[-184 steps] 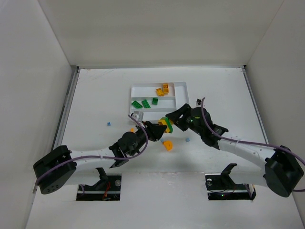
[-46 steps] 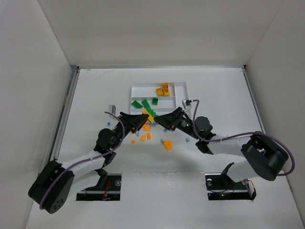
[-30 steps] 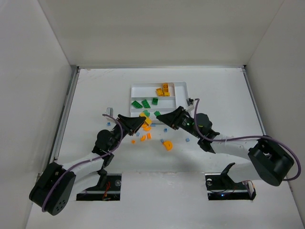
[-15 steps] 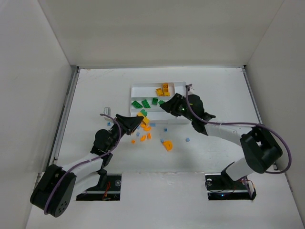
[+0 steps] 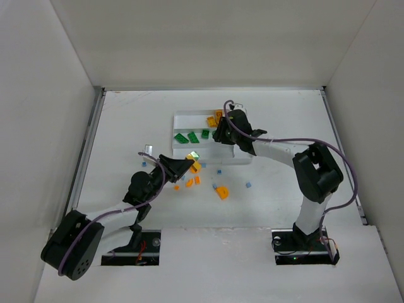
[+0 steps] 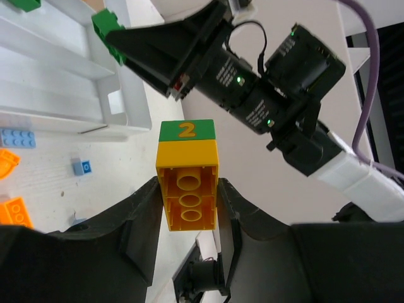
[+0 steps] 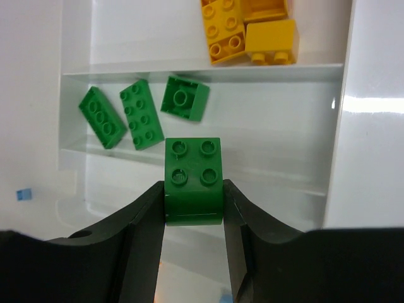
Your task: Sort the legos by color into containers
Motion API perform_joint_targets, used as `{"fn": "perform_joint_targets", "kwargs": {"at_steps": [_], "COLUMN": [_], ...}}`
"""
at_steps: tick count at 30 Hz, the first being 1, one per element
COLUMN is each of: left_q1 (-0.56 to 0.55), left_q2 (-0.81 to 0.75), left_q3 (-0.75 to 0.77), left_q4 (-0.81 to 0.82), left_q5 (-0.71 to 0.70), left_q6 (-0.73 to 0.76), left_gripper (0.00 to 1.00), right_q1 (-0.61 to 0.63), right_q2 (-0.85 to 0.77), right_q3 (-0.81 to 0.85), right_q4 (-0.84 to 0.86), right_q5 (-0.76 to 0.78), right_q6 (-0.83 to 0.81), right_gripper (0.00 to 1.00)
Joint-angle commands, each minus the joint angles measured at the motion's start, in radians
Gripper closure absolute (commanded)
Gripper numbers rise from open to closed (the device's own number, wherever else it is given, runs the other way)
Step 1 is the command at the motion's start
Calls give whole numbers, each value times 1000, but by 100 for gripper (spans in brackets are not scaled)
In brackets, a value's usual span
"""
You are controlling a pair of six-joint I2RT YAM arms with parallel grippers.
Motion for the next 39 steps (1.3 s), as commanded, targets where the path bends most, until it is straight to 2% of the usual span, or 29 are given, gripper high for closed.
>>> {"fn": "perform_joint_targets", "kwargs": {"at_steps": [1, 3, 8, 12, 16, 19, 21, 24, 29, 33, 39], "left_q1": [-25, -36, -48, -51, -57, -63, -80, -105, -129, -135, -151], "left_q2": [19, 34, 63, 91, 160, 233, 284, 301, 247, 221, 230], "left_q3": [5, 14, 28, 45, 63, 78, 94, 121, 126, 124, 140], "left_q4": [70, 72, 98, 138, 200, 305, 368, 369, 368, 366, 366], "left_q5": [-18, -20, -23, -7, 0, 26, 31, 46, 28, 17, 13], "left_q6": [33, 34, 25, 6, -9, -18, -39, -38, -33, -33, -35], "left_gripper": [78, 78, 78, 78, 77, 77, 77, 78, 78, 78, 78], "right_q1": [-11, -14, -17, -12, 14, 12, 18, 35, 41, 66, 90], "right_q2": [37, 44, 5, -138, -394, -497, -508, -488, -442, -405, -319], "right_q3": [74, 80, 47, -60, -305, -456, -516, -565, -604, -611, -619], "right_q4": [-41, -20, 57, 95, 282, 453, 557, 701, 787, 852, 996], "right_q5": [51, 59, 59, 37, -62, -183, -266, -357, -363, -383, -418], "right_q6": [-49, -49, -46, -25, 70, 205, 289, 372, 435, 475, 581], "right_gripper": [55, 50, 31, 29, 28, 24, 19, 14, 10, 11, 21]}}
